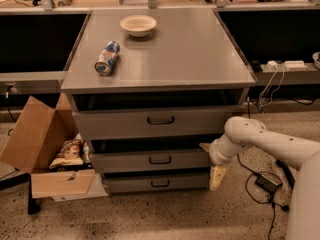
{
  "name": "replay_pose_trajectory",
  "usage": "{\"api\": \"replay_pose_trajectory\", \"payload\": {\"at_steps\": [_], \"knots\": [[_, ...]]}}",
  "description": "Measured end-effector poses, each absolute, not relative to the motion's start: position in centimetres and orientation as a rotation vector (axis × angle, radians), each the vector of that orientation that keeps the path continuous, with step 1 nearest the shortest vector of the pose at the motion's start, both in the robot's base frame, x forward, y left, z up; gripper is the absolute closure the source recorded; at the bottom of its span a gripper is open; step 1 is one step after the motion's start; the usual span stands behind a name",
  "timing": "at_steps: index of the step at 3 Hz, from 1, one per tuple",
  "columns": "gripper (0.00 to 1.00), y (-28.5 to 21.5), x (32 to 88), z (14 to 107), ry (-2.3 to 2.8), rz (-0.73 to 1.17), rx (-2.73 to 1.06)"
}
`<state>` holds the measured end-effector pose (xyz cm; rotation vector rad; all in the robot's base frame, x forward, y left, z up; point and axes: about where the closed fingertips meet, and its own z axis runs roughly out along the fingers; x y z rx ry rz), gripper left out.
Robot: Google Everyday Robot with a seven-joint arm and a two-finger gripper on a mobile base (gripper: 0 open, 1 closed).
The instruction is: Open middle drawer
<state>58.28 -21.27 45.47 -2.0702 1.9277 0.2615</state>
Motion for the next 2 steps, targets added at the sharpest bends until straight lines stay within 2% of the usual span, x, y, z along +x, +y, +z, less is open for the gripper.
{"api": "replay_pose_trajectory", "payload": {"at_steps": [2], "knots": [[0.0, -20.4, 60.7, 44.1, 1.928, 0.302, -1.975]]}}
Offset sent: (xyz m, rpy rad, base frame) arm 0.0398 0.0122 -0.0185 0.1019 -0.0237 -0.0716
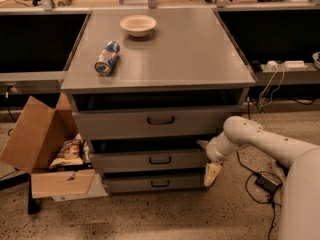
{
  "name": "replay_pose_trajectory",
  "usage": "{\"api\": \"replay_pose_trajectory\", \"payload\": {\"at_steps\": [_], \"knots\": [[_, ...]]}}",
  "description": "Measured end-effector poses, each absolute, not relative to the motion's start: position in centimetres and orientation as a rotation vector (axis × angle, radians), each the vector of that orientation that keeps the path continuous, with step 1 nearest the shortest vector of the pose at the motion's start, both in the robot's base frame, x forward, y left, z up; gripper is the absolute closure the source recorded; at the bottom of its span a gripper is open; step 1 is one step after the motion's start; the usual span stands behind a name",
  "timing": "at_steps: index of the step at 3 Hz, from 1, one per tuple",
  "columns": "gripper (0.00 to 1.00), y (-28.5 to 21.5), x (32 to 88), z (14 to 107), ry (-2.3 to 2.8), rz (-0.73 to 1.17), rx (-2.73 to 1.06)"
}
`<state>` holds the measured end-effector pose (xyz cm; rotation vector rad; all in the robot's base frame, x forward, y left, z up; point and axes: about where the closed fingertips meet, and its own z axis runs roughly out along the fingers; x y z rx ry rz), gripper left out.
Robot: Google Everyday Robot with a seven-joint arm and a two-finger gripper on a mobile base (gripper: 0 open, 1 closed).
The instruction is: Open middle drawer
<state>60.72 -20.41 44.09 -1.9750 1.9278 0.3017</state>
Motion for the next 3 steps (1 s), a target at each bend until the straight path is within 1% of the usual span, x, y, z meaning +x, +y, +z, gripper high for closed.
{"api": "replay_pose_trajectory", "payload": {"at_steps": [1, 2, 3], "knots": [[0.0, -19.6, 61.5, 43.4, 1.924, 0.317, -1.969], [0.26, -18.3, 61.2, 42.8, 1.908, 0.333, -1.993], [0.57, -18.1, 60.9, 42.9, 1.898, 0.334, -2.001]]}}
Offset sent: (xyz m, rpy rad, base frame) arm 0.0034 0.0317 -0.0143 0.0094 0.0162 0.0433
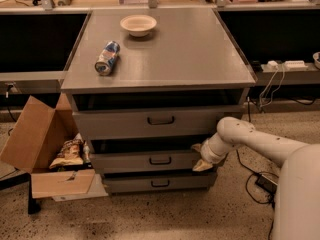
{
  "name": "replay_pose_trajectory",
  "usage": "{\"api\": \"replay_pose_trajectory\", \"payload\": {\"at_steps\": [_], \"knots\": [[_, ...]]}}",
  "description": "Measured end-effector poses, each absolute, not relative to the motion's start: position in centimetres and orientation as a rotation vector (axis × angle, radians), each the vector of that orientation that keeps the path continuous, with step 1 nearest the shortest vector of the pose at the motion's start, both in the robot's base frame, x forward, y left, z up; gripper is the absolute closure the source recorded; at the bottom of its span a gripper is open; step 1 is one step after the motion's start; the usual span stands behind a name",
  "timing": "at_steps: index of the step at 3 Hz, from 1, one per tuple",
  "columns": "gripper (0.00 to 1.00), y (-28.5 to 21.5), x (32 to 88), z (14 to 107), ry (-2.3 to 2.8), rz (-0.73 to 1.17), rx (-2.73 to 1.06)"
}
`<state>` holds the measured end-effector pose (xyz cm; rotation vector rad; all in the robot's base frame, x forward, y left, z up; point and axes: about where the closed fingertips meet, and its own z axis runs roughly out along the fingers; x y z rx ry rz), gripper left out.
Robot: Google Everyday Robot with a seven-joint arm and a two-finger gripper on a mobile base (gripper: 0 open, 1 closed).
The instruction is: Open middle drawer
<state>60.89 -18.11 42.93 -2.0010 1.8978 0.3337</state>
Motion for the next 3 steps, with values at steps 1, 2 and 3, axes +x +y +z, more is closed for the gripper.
{"api": "replay_pose_trajectory", "payload": {"at_steps": [1, 2, 3], "knots": [[0.82, -18.0, 61.1, 43.1, 1.894, 0.334, -2.004], [1.0, -18.0, 61.1, 43.5, 1.894, 0.334, -2.004], [0.85, -17.0, 59.5, 44.2, 1.836, 0.362, -2.05]]}}
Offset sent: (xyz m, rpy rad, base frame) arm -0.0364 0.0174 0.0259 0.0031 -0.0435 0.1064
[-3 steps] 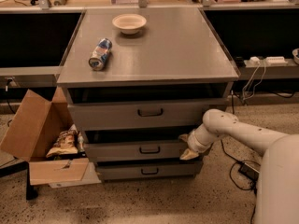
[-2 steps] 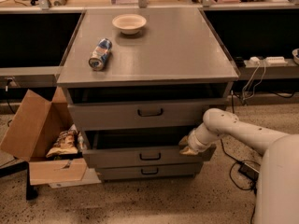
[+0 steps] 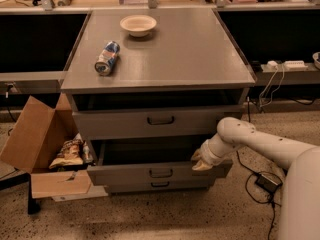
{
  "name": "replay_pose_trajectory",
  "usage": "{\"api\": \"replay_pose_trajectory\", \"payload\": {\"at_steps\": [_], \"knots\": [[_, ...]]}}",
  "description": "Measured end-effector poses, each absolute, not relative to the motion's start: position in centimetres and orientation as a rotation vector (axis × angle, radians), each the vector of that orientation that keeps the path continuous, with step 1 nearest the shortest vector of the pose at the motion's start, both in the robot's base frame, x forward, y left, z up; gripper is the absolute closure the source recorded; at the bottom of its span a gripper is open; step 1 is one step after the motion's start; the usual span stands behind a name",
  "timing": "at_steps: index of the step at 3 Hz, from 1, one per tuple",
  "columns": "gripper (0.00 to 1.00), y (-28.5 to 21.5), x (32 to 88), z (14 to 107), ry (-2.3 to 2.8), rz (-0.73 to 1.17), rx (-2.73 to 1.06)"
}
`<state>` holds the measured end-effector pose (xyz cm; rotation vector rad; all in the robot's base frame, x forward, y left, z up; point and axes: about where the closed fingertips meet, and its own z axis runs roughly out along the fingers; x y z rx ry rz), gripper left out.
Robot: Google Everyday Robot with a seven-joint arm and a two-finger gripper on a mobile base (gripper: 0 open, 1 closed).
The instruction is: Open middle drawer
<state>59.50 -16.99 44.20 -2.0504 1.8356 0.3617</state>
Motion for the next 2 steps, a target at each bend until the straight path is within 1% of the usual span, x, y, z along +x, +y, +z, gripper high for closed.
{"api": "replay_pose_trajectory", "payload": {"at_steps": [2], "knots": [[0.37, -17.26, 59.53, 44.2, 1.833, 0.363, -2.052]]}}
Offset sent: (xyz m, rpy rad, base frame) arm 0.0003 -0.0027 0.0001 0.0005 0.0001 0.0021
